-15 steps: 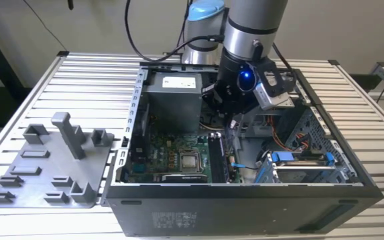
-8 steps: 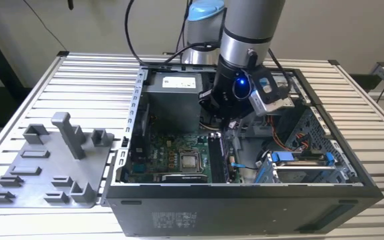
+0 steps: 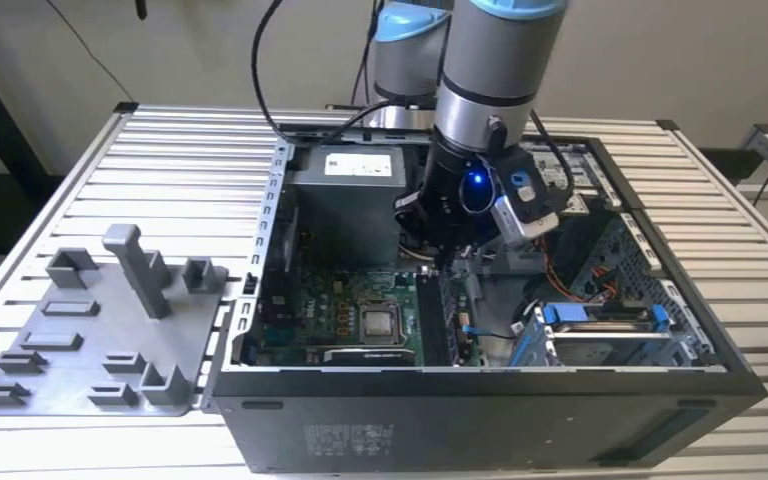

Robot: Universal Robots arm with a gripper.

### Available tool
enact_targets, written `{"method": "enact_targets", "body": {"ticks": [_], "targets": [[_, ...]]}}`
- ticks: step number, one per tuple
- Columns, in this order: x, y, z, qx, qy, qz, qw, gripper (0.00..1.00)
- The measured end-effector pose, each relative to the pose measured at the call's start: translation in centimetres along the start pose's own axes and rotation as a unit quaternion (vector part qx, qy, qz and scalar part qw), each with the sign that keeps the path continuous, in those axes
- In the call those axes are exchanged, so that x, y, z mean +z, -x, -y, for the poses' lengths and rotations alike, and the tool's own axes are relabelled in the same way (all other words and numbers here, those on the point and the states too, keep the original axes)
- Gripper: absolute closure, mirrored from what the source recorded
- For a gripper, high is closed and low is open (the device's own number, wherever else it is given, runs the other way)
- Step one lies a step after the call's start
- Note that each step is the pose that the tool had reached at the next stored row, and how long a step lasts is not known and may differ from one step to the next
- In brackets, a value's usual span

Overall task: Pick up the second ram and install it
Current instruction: 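Insert the second ram into the second slot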

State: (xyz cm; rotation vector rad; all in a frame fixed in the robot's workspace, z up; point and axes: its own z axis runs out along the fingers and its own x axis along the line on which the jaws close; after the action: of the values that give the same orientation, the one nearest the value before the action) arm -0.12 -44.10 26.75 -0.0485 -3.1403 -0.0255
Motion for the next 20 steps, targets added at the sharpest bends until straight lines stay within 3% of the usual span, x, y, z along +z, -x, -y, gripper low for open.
{"method": "enact_targets", "body": {"ticks": [10,17,20], "targets": [[1.81,-0.87,0.14,0.000,-0.0001,-0.0001,1.0000,0.86],[2.69,-0.93,1.51,0.005,0.0000,-0.0003,1.0000,0.86],[3.10,-0.93,1.69,0.018,0.0000,-0.0001,0.9998,0.86]]}}
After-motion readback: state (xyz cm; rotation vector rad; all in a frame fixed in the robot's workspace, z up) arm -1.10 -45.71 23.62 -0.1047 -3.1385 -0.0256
